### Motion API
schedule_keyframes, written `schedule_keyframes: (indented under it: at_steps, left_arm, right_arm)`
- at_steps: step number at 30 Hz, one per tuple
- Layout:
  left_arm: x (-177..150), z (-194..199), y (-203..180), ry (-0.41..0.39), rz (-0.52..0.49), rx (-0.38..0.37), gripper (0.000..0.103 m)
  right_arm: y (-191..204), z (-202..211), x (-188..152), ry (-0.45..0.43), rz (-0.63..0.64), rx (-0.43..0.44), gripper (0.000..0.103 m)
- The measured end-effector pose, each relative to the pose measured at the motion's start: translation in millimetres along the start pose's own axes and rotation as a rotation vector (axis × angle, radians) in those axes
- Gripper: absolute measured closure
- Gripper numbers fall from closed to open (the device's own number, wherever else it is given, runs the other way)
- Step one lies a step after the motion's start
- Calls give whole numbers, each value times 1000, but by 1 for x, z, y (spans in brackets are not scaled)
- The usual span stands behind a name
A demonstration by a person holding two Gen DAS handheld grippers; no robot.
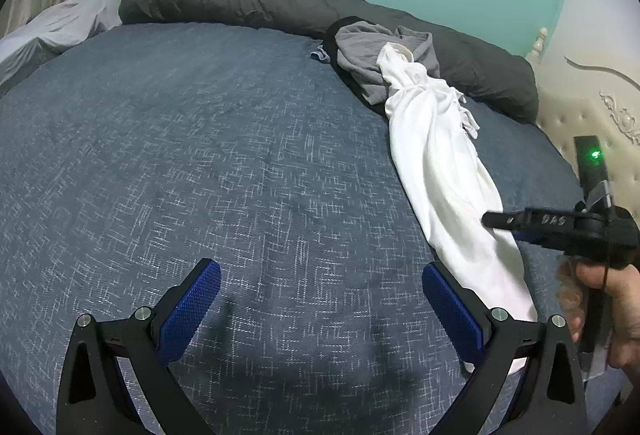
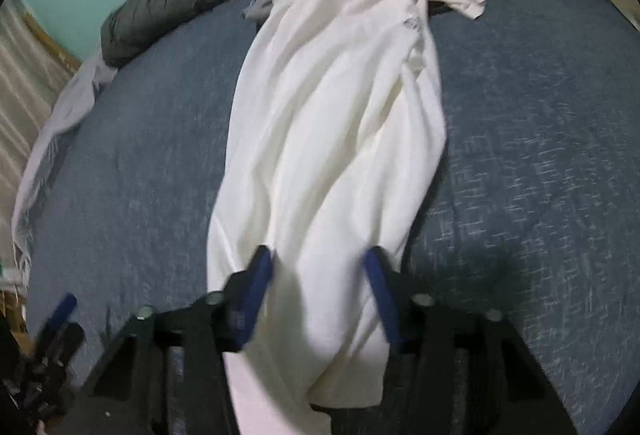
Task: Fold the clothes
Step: 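Grasp the white shirt hem again with the right tool and drag it straight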
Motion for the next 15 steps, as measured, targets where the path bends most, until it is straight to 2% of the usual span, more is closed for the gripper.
schedule_keyframes:
  at_steps: [2,5,15]
  left_arm:
    - [0,0,-1,1,-1,0,0]
    - [0,0,0,1,2,2,0]
    - [2,-2,1,4,12,-2,0]
  right_arm:
    - [3,-5,-3,9,32,-15,81]
    - [3,-4,-8,-2,51,-7,94]
    - [-6,42,-40,-77,108,56,97]
Point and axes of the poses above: each gripper's, at about its wrist camera, not at the fingertips, and z roughly against the way its jaws point, y to its left, x to its top, the point moved 1 cm from there along -z, roughly the way its jaws point, and after that the axes turned 13 degrees about y, right-handed, at the moved point
